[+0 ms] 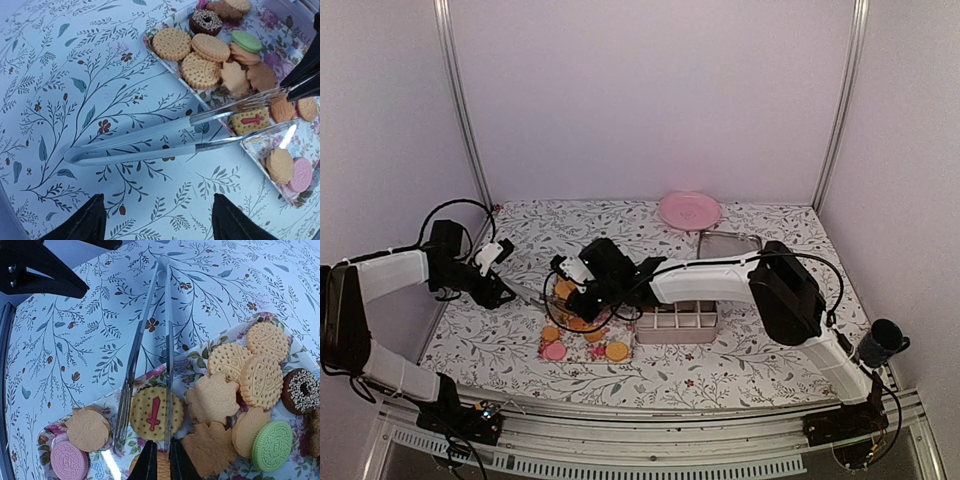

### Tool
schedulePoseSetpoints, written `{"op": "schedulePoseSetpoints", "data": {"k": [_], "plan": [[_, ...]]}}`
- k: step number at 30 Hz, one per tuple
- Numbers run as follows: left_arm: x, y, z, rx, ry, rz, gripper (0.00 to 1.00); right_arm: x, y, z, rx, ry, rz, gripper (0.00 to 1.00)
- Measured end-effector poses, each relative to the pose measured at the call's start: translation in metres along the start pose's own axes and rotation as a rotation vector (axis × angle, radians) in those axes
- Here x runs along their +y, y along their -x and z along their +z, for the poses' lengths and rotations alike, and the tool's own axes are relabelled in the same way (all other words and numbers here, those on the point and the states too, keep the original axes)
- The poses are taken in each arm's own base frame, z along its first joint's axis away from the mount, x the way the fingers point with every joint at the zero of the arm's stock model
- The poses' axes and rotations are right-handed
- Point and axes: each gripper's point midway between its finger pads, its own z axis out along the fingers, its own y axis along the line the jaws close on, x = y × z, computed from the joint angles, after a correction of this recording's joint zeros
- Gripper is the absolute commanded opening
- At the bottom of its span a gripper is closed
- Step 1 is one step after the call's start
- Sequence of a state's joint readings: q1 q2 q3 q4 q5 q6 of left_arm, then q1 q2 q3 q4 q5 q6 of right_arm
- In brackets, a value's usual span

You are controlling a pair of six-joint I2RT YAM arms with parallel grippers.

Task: Pack the cookies
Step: Pick up the clamp from the plate.

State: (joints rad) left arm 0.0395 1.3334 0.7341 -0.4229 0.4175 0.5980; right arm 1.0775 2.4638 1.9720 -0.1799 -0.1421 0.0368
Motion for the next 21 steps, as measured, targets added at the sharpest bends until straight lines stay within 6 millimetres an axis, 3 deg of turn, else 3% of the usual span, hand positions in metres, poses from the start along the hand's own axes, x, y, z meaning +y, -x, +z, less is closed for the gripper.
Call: {"op": "schedulePoseSetpoints", "data": {"k": [8,15,21], "plan": [[-0.001,-0.005,0.001,0.014,0.000,-0.005,0.73,0.004,0.002,0.004,-0.019,-0.008,-0.008,0.13],[-0.002,-0.006,0.001,0.017,-0.003,-0.009,0.74,0.001,0.006,0.005,-0.039,-0.029,-0.007,0.00],[-0.002,-0.003,-0.002,0.004,-0.004,-0.028,0.75,-0.001,0.012,0.005,-0.069,-0.080,-0.014,0.00]]}}
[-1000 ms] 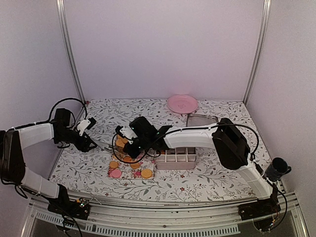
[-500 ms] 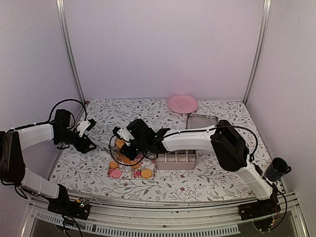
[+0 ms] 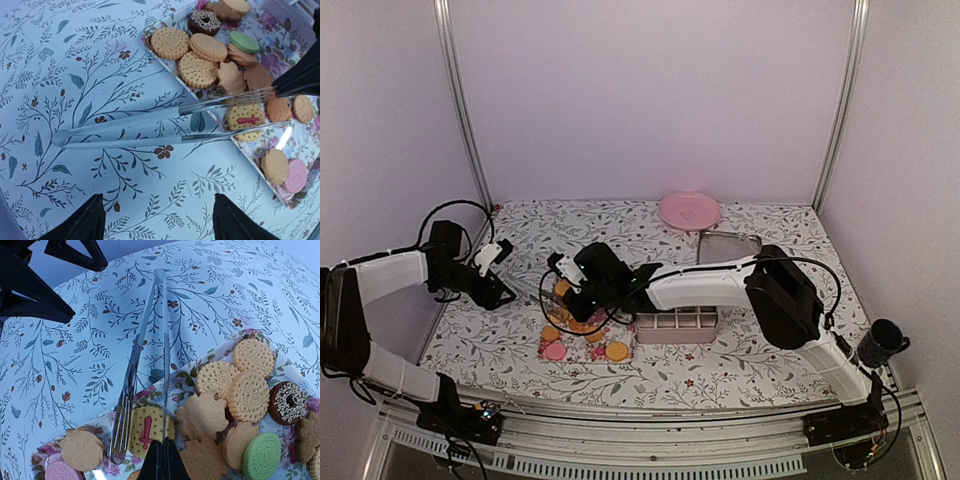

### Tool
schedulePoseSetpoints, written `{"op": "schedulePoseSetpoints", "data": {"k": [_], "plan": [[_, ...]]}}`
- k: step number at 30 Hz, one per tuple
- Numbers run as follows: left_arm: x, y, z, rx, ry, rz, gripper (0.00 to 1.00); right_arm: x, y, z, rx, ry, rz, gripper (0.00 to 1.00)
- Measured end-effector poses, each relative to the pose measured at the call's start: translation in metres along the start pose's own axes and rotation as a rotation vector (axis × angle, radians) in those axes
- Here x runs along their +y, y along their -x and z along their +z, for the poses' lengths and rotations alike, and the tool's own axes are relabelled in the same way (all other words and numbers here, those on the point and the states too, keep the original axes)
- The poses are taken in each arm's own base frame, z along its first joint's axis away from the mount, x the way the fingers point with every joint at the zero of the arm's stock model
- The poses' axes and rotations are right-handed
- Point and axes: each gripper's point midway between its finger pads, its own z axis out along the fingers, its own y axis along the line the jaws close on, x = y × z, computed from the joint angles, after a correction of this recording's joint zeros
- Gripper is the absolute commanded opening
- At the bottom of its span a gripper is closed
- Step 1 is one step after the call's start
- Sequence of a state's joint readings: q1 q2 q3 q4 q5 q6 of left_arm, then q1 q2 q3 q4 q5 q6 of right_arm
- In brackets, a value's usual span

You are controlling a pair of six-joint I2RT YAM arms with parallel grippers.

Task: Pack the cookies
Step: Pick up the clamp from the plate, then pass from the right arm to the left

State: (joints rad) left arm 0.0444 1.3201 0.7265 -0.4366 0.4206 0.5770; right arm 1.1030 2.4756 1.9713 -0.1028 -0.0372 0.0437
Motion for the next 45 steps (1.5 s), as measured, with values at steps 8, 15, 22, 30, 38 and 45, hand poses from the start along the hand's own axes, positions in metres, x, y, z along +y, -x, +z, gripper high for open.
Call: {"op": "schedulePoseSetpoints", "data": {"k": [8,15,22,30,38,45], "plan": [[0.012,0.026,-0.016,-0.061,-0.003,-0.081,0.75,0.005,0.005,-0.009,-0.072,-0.146,-0.056,0.00],[0.023,0.080,-0.047,-0.195,-0.025,-0.139,0.72,0.027,0.060,-0.047,-0.276,-0.373,-0.217,0.00],[0.016,0.106,-0.063,-0.262,-0.098,-0.215,0.70,0.040,0.101,-0.085,-0.441,-0.557,-0.346,0.00],[0.006,0.121,-0.076,-0.317,-0.166,-0.263,0.62,0.039,0.111,-0.096,-0.484,-0.702,-0.454,0.00],[-0.001,0.124,-0.079,-0.331,-0.226,-0.328,0.53,0.046,0.120,-0.101,-0.522,-0.768,-0.515,0.00],[-0.006,0.129,-0.079,-0.349,-0.322,-0.414,0.59,0.057,0.122,-0.102,-0.542,-0.806,-0.561,0.00]]}}
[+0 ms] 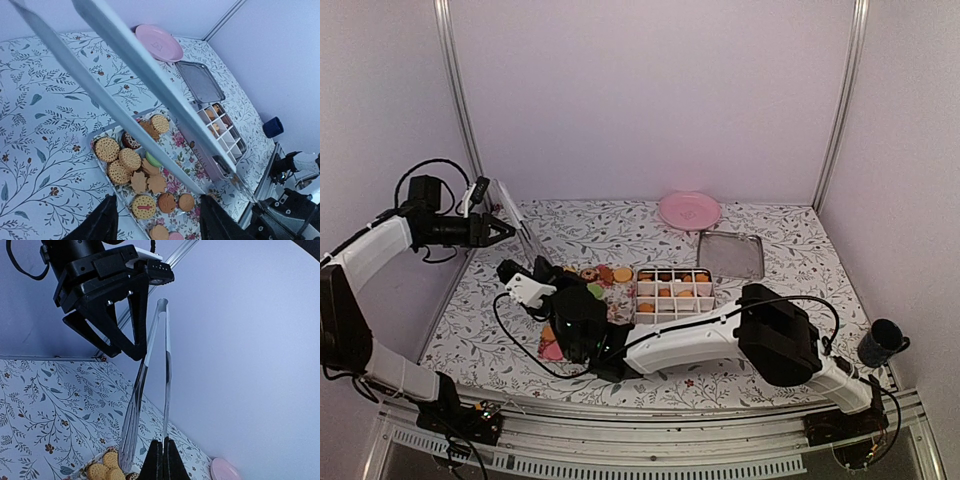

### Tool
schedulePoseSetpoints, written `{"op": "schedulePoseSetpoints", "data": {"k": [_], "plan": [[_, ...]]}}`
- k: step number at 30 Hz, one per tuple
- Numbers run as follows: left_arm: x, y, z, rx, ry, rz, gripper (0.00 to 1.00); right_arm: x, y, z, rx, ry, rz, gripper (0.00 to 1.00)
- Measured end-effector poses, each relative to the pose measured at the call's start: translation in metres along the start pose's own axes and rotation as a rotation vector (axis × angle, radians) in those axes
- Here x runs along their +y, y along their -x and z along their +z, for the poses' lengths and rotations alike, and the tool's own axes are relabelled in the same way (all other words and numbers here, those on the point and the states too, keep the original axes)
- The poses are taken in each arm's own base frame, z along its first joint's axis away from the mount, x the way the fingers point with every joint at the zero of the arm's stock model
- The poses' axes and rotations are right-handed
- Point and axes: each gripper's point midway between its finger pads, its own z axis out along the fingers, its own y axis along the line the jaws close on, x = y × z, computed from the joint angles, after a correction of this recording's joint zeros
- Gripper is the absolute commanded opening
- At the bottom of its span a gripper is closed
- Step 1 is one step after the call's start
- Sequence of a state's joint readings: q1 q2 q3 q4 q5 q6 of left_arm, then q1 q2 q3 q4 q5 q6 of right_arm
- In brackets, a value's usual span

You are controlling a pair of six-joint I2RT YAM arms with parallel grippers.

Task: Pack the cookies
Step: Pass from the right arm to the left

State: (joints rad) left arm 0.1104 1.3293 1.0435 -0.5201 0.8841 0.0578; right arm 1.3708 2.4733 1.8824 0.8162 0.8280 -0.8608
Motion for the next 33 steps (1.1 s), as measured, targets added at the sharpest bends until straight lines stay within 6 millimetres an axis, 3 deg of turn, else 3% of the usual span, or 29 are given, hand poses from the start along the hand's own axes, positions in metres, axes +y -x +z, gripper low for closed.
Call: {"op": "schedulePoseSetpoints", "data": {"k": [9,15,21,27,33], "plan": [[-0.023,0.014,-0.005,-0.056,-0.163,-0.073,0.64,-0.004,0.014,-0.002,-0.033,-0.015,-0.003,0.00],[-0.036,0.015,-0.014,-0.084,-0.219,-0.083,0.60,-0.004,0.018,-0.004,-0.043,-0.017,0.004,0.00],[-0.038,0.012,-0.016,-0.094,-0.221,-0.075,0.54,-0.002,0.020,-0.006,-0.047,-0.014,0.006,0.00],[-0.037,0.004,-0.014,-0.086,-0.232,-0.075,0.55,-0.002,0.020,-0.006,-0.048,-0.013,0.014,0.00],[-0.048,-0.002,-0.018,-0.091,-0.270,-0.030,0.56,-0.002,0.020,-0.006,-0.050,-0.012,0.034,0.00]]}}
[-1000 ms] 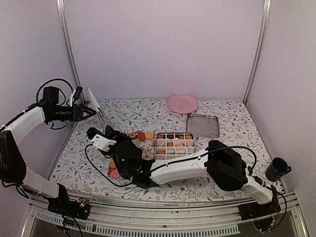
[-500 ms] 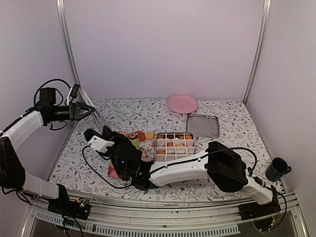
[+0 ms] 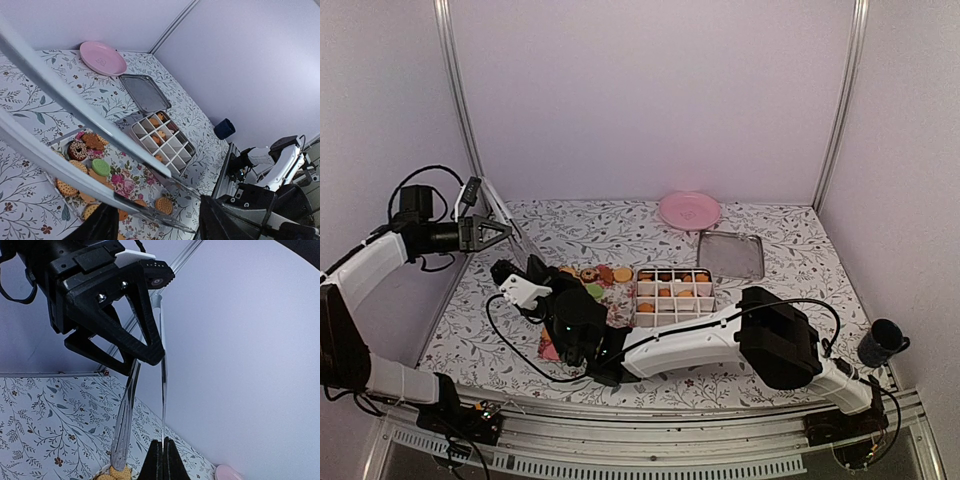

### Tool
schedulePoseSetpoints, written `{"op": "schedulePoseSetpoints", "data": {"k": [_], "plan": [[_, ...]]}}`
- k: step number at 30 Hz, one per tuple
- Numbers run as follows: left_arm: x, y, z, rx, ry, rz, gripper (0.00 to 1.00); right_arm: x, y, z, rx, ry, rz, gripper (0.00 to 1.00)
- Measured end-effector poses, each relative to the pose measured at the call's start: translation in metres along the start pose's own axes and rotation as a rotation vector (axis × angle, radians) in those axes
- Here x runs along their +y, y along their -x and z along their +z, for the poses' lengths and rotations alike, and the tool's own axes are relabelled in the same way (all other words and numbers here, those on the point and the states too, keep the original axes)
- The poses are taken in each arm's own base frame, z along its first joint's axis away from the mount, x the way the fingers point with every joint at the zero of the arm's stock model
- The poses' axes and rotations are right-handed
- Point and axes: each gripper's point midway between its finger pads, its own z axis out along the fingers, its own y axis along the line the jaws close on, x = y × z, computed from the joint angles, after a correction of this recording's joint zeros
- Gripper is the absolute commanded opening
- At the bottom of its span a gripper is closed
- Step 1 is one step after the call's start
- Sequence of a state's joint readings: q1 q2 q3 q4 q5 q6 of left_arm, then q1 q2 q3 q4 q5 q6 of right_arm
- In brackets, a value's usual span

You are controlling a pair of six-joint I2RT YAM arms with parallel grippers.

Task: Pack the cookies
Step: Pass from the right arm to the left

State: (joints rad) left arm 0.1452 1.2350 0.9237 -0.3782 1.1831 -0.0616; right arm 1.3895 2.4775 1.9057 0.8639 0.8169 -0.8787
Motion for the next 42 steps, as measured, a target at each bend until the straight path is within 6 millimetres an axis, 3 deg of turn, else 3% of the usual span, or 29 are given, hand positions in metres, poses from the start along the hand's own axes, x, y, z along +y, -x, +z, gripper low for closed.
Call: {"op": "schedulePoseSetpoints", "data": {"k": [14,18,23,29,35,42], "plan": [[0.004,-0.006,-0.001,-0.004,0.023,0.009,0.46,0.002,-0.003,-0.002,-0.001,0.007,0.018,0.00],[0.007,-0.006,-0.001,-0.005,0.038,0.013,0.37,0.003,-0.003,-0.002,-0.001,0.008,0.019,0.00],[0.017,-0.005,-0.002,-0.009,0.097,0.011,0.23,0.004,-0.003,-0.003,-0.002,0.012,0.018,0.00],[0.032,-0.004,-0.004,-0.016,0.186,-0.027,0.15,0.007,-0.004,-0.005,-0.004,0.020,0.007,0.00],[0.046,-0.002,-0.006,-0.028,0.273,-0.050,0.00,0.008,-0.003,-0.005,-0.013,0.027,-0.015,0.00],[0.060,-0.002,-0.008,-0.026,0.367,-0.029,0.00,0.010,-0.001,-0.007,-0.029,0.030,-0.040,0.03]]}}
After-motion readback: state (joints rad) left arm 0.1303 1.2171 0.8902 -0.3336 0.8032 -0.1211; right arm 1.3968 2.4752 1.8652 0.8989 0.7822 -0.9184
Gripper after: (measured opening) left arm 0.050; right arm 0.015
